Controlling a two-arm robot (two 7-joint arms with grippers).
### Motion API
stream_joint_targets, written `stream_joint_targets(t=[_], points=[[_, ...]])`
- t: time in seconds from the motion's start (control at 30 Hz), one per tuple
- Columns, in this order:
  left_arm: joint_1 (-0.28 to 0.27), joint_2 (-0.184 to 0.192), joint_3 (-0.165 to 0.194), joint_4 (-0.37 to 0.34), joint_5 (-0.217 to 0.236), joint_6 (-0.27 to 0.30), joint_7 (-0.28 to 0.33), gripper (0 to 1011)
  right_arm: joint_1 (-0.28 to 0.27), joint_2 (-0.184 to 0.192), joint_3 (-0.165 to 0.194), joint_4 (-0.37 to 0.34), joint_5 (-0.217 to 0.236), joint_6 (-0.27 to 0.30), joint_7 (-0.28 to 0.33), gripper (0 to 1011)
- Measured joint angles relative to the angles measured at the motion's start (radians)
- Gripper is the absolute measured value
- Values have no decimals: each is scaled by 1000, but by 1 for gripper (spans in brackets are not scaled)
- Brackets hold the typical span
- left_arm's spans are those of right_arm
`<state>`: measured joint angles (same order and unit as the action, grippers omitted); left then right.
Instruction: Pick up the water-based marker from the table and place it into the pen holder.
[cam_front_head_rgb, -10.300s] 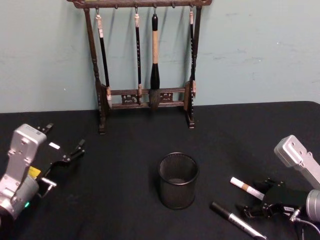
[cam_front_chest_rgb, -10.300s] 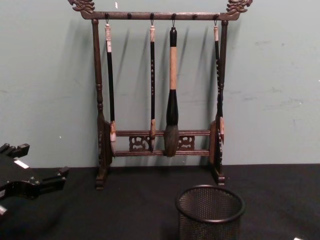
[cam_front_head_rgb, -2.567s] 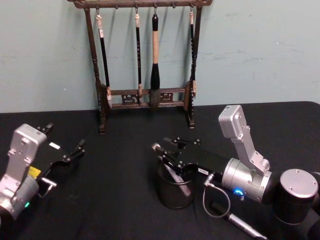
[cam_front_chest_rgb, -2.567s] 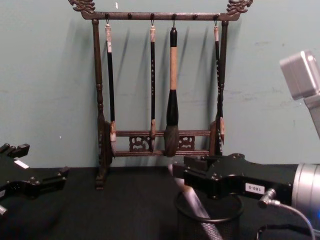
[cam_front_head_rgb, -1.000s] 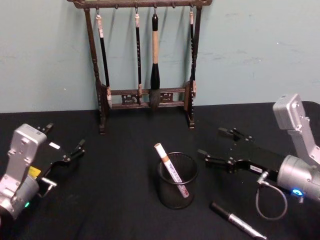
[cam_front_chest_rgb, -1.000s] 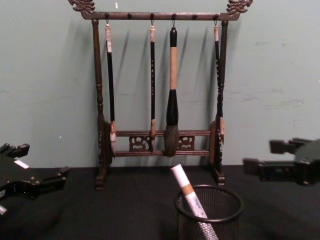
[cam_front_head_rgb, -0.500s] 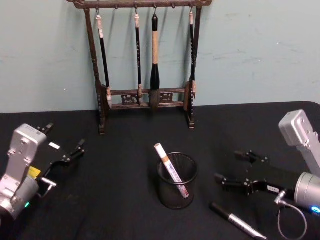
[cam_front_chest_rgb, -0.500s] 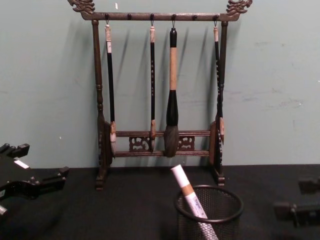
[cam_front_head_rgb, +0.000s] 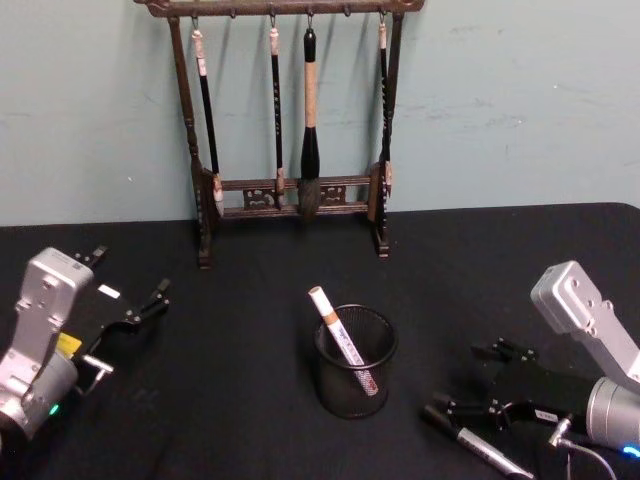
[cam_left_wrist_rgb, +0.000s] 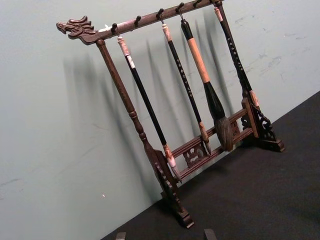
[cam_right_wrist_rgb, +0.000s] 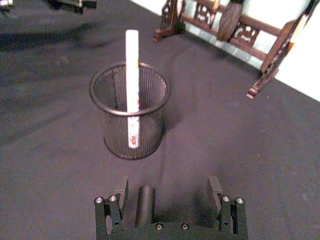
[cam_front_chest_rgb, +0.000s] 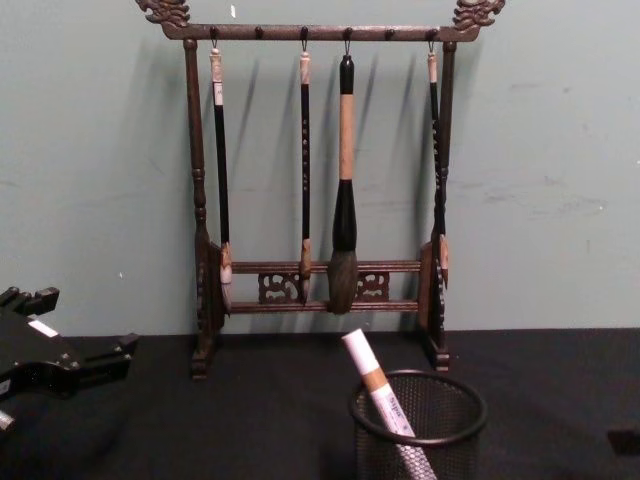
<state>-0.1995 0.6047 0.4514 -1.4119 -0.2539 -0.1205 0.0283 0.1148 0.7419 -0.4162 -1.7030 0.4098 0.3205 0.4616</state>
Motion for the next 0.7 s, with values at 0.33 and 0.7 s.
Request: stream_joint_targets(t=[0.33,0.7], points=[[0,0,0,0,0,0,0,1006,-15,1,-15,-8,-57,37,6,1000],[0,0,0,0,0,0,0,1006,-21,-11,-26,-3,-96,56,24,1000]])
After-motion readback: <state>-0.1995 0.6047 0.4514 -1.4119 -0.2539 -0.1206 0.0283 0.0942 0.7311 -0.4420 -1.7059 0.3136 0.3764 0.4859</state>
